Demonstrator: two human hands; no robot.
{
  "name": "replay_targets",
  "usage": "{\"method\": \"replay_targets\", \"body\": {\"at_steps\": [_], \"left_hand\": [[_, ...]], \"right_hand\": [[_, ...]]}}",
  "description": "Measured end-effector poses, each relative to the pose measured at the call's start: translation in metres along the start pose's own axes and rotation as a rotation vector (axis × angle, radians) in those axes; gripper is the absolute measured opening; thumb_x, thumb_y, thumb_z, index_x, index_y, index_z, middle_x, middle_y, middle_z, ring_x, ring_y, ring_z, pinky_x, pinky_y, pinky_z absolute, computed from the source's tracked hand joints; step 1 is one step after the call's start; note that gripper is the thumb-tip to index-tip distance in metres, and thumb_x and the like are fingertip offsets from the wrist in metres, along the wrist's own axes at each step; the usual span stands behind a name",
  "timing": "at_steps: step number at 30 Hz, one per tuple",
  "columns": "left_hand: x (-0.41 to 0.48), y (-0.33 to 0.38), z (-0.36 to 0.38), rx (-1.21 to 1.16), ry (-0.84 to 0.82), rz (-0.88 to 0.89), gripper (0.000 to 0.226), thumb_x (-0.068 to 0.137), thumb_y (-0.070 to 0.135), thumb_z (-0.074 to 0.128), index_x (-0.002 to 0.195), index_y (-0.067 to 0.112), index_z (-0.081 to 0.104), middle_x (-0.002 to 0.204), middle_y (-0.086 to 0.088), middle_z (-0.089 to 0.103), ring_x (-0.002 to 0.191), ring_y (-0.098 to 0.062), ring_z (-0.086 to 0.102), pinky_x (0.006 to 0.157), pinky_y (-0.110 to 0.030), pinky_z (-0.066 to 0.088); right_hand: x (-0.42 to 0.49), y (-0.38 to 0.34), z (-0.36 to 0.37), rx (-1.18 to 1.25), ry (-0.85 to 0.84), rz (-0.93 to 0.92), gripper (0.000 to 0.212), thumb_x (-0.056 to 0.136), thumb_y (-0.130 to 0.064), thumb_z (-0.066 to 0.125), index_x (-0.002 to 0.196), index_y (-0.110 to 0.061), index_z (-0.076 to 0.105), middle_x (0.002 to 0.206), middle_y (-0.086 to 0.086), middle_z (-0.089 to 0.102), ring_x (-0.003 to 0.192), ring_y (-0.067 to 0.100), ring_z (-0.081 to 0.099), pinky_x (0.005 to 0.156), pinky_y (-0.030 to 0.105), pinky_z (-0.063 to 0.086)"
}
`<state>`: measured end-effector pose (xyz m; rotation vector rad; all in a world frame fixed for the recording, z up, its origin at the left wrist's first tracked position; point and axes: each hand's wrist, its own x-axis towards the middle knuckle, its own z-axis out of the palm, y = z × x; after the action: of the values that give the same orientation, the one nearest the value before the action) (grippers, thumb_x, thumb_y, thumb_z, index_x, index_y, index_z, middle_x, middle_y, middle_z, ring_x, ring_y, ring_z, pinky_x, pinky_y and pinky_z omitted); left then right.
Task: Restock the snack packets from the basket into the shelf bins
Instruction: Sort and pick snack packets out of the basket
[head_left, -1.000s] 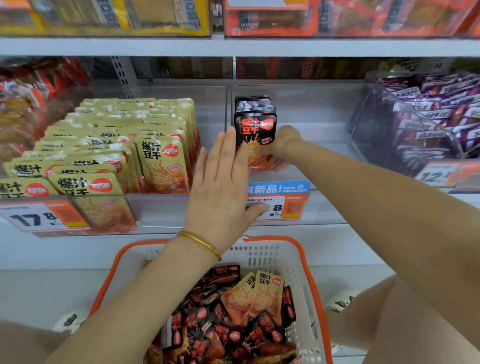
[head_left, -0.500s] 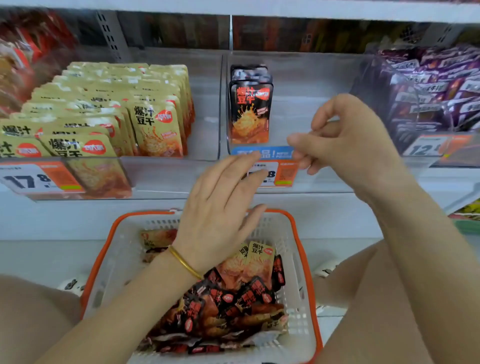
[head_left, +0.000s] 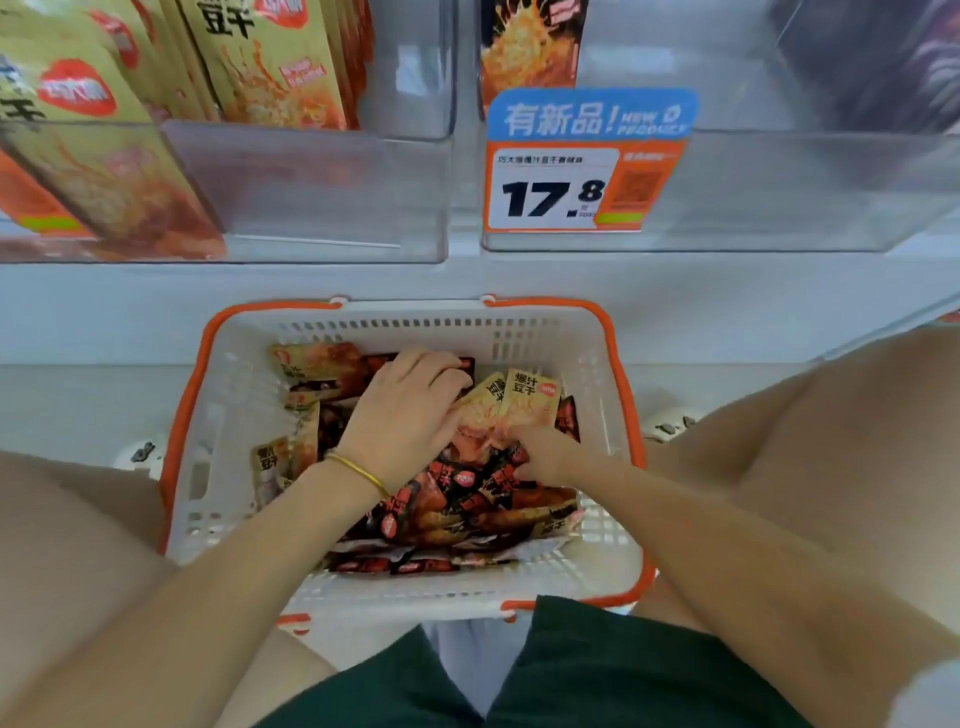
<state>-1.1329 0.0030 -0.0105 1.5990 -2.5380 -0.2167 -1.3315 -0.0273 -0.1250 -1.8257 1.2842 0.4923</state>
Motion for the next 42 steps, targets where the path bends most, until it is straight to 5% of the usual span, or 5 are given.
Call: {"method": "replay_targets", "body": {"at_steps": [8,17,33,37,42], "left_hand": [[-0.001,-0.007,0.007,-0.105,0.0,-0.048,0.033,0.074,0.011,0.074,0.105,0.006,0.066,0.112,-0.012,0.063,0.106,-0.035,0.057,0.088,-0.047,0.051],[0.004,0.002,0.007,-0.31,-0.18,-0.194,0.051,0.092,0.035,0.056,0.138,0.019,0.043,0.139,0.001,0.046,0.127,-0.02,0.04,0.105,-0.034,0.035],[0.021,0.05,-0.116,-1.054,0.187,-0.252,0.01,0.085,0.009,0.066,0.08,0.016,0.061,0.064,0.012,0.067,0.059,0.001,0.058,0.06,-0.012,0.046],[0.03,0.059,-0.156,-0.852,0.471,-0.131,0.011,0.092,0.026,0.058,0.083,0.02,0.059,0.066,0.015,0.061,0.062,0.002,0.054,0.061,-0.01,0.04],[0.063,0.042,-0.173,-0.102,0.703,-0.048,0.054,0.086,0.045,0.052,0.124,0.006,0.053,0.127,-0.012,0.051,0.12,-0.026,0.044,0.101,-0.03,0.027]], "right_hand": [[0.022,-0.004,0.031,0.019,0.121,0.09,0.017,0.09,-0.004,0.053,0.106,-0.009,0.053,0.114,0.015,0.059,0.103,0.029,0.056,0.077,0.03,0.043],[-0.034,-0.037,-0.086,0.244,0.273,-0.254,0.015,0.091,-0.008,0.057,0.106,-0.009,0.059,0.105,0.001,0.059,0.098,0.012,0.052,0.072,0.011,0.037],[-0.181,-0.071,-0.137,0.993,0.221,-0.464,0.028,0.074,-0.009,0.073,0.1,-0.017,0.064,0.09,-0.001,0.07,0.08,0.014,0.067,0.068,0.034,0.057],[-0.223,-0.072,-0.19,1.03,0.402,-0.543,0.024,0.059,-0.006,0.079,0.08,-0.016,0.073,0.075,-0.002,0.071,0.062,0.011,0.066,0.059,0.029,0.056],[-0.22,-0.088,-0.276,1.033,0.765,-0.452,0.005,0.088,-0.018,0.062,0.084,-0.018,0.061,0.071,-0.005,0.068,0.063,0.008,0.062,0.054,0.02,0.053]]}}
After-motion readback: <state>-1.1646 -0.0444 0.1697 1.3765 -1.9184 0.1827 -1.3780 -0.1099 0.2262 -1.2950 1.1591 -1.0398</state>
